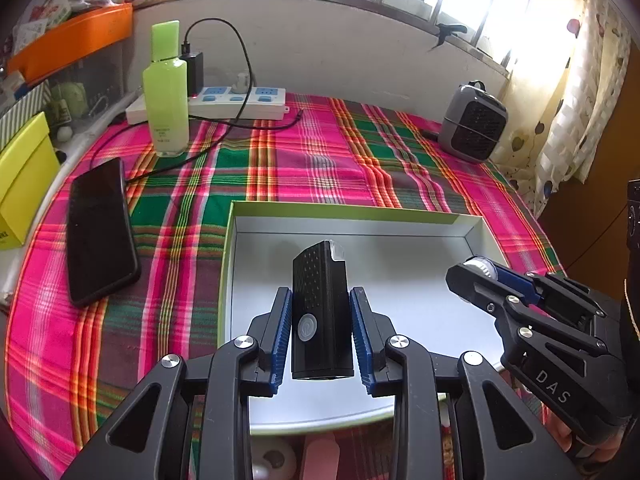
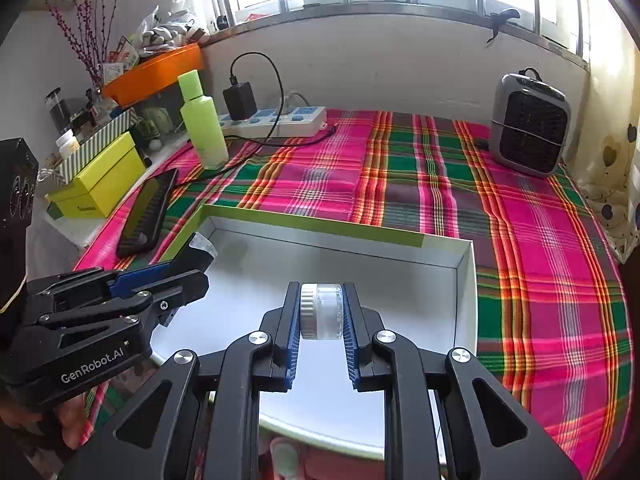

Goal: Organize objects
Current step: 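Carry the black device and white jar over the box tray with both grippers, then open both grippers to drop the black device and white jar into the tray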

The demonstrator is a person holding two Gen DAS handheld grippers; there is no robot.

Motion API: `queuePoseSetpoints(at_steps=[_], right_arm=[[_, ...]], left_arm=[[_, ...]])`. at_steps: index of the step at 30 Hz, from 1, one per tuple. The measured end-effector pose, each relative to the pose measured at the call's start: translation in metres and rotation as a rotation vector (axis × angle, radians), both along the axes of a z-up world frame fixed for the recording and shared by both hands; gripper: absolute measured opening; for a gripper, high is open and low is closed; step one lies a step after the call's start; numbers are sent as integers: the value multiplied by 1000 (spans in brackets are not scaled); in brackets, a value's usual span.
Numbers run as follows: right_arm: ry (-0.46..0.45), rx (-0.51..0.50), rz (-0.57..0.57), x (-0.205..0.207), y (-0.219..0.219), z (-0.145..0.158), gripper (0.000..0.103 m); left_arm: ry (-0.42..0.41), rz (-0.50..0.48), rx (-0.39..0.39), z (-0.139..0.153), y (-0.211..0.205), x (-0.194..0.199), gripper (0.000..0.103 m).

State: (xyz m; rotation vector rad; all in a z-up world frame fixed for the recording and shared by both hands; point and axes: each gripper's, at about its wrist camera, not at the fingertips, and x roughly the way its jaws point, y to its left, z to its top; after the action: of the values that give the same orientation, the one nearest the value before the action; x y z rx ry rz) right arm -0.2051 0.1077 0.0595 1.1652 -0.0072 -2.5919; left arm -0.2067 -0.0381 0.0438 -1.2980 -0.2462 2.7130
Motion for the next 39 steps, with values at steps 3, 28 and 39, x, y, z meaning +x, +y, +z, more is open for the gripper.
queuePoseSetpoints(at_steps=[3, 28, 39], right_arm=[[-10, 6, -4, -9, 0, -4, 20], [-70, 72, -39, -55, -1, -28, 20], [-105, 87, -50, -61, 0, -32, 20]], left_arm=[[-7, -3, 3, -3, 1, -7, 27], [-63, -6, -14, -24, 1, -46, 27], [-63, -2, -18, -23, 1, -51, 27]])
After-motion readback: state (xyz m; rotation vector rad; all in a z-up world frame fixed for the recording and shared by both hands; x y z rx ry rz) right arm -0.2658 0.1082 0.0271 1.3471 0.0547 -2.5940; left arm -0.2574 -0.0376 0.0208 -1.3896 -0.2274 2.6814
